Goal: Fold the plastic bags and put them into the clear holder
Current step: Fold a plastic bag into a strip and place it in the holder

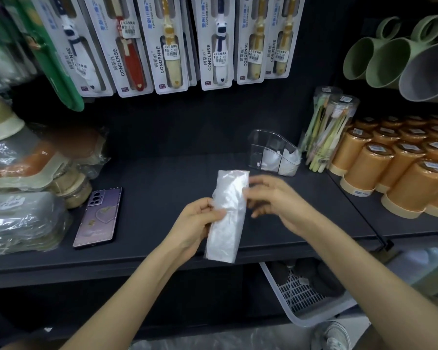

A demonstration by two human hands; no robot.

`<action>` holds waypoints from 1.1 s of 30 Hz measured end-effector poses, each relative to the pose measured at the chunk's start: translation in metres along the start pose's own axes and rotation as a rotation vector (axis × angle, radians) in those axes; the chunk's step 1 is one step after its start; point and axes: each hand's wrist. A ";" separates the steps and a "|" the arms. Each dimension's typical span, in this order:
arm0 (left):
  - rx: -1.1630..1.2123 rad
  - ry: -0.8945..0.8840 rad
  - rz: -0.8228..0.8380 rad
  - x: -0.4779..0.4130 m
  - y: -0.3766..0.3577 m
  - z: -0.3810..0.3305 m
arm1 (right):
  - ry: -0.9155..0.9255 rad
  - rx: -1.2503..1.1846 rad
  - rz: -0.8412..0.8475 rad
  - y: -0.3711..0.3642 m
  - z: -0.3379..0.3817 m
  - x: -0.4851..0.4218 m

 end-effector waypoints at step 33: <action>-0.195 0.069 0.146 0.010 0.012 -0.031 | 0.193 -0.156 0.225 -0.001 -0.027 0.022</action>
Point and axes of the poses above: each hand's wrist, its own x-axis away from the middle knuckle, its own y-axis out of the back of the hand, z = x × y, and after that the axes turned 11 degrees about -x, right-handed
